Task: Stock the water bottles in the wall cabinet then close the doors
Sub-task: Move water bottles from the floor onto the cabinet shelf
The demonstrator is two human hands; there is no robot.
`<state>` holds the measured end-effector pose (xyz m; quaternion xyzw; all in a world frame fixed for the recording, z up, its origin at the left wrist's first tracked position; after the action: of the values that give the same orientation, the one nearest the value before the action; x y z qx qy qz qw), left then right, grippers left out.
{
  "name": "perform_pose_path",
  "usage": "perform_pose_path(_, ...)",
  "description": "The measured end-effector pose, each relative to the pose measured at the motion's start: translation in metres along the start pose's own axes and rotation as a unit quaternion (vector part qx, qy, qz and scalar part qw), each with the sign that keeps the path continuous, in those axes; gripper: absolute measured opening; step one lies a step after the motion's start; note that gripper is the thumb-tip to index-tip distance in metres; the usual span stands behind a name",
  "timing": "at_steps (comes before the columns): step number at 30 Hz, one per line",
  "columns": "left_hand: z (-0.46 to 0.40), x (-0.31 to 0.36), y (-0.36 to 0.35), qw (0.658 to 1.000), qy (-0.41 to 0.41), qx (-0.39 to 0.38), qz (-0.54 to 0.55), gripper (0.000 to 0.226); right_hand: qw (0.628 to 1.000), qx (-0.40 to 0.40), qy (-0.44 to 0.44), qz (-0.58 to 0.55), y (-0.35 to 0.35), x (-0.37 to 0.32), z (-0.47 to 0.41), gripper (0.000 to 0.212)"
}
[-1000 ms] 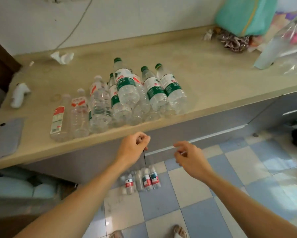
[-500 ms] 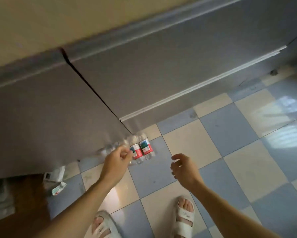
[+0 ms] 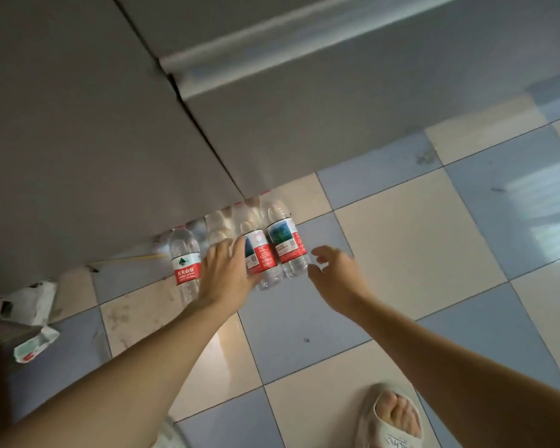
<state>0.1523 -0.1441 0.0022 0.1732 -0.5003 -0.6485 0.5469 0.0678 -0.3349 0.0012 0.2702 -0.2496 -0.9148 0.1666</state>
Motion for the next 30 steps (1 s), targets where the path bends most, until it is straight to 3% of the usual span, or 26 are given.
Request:
perform_pose_path(3, -0.014, -0.009, -0.035, 0.992, -0.021, -0.039, -0.115, 0.107, 1.0, 0.008, 0.017, 0.008, -0.032, -0.008, -0.029, 0.047)
perform_pose_path(8, -0.021, -0.014, -0.073, 0.989, -0.028, -0.035, -0.143, 0.104, 1.0, -0.009, 0.012, 0.011, -0.057, -0.008, -0.062, 0.061)
perform_pose_path(11, -0.018, -0.016, -0.081, 0.989, -0.04, -0.022, -0.142, 0.102, 0.999, -0.033, -0.007, 0.006, -0.065, 0.006, -0.064, 0.058)
perform_pose_path(17, -0.004, 0.001, -0.089, 0.993, -0.072, -0.064, -0.075, 0.092, 0.993, -0.062, -0.095, -0.044, -0.073, 0.047, -0.051, 0.051)
perform_pose_path(24, 0.03, 0.04, -0.105, 0.986, -0.089, -0.098, 0.105, 0.096, 0.974, -0.118, -0.182, -0.064, -0.091, 0.118, -0.009, 0.041)
perform_pose_path(30, 0.028, 0.038, -0.108, 0.968, -0.059, -0.078, 0.233, 0.086, 0.974, -0.129, -0.173, -0.064, -0.082, 0.134, -0.007, 0.027)
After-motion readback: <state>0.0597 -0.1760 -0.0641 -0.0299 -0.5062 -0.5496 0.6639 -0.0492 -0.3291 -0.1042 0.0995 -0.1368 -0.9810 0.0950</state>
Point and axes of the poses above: each hand's wrist, its own z-axis away from the middle knuckle, its own y-axis out of the back of the hand, x = y × z, the point moved 8 cm from there along -z, towards the middle knuckle, and after that the axes turned 10 degrees about -y, right-handed, at the moved point
